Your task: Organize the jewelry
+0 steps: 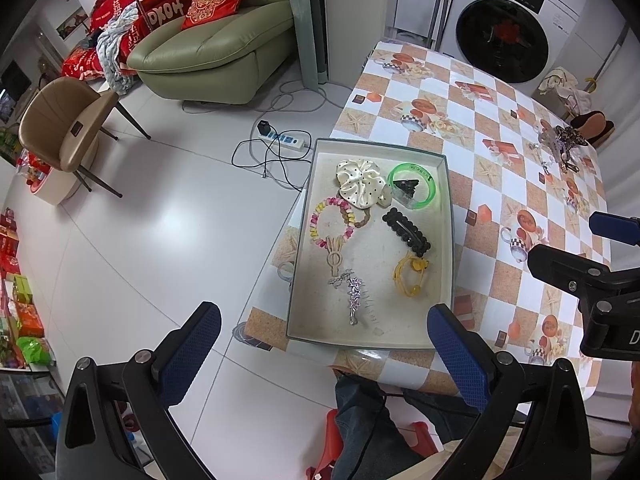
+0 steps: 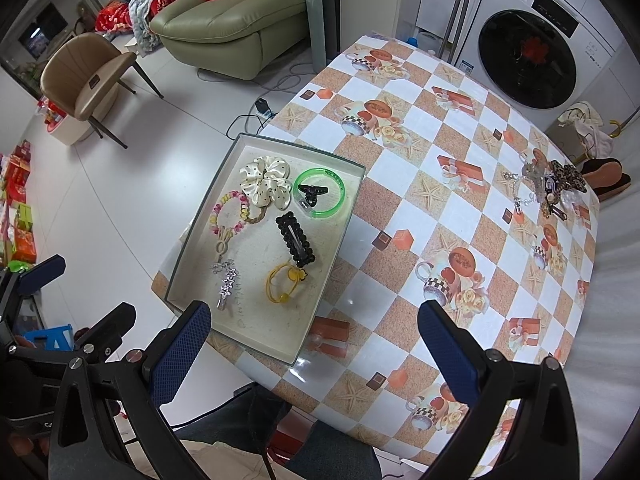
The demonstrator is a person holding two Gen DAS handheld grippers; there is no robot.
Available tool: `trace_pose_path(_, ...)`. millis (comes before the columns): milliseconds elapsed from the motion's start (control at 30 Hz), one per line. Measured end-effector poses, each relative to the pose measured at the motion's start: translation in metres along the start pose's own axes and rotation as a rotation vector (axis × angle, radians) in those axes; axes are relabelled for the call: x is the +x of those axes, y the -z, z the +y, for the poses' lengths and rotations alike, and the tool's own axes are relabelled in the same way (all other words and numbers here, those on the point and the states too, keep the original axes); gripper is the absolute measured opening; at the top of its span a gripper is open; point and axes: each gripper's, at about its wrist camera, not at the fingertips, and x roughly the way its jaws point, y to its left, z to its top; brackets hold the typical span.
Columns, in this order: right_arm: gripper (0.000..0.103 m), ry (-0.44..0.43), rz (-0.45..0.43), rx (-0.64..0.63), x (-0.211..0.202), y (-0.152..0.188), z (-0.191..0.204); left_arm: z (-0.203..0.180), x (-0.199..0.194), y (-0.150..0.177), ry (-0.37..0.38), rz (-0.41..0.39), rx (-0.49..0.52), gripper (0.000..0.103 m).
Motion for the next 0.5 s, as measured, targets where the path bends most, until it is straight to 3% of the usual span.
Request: trace_pose_path(500,0.103,0.0,0.0,0.0,0.001,0.0007,0.0012,0.0047,0.0021,0.0002,0.006,-0.006,-0.006,0.103)
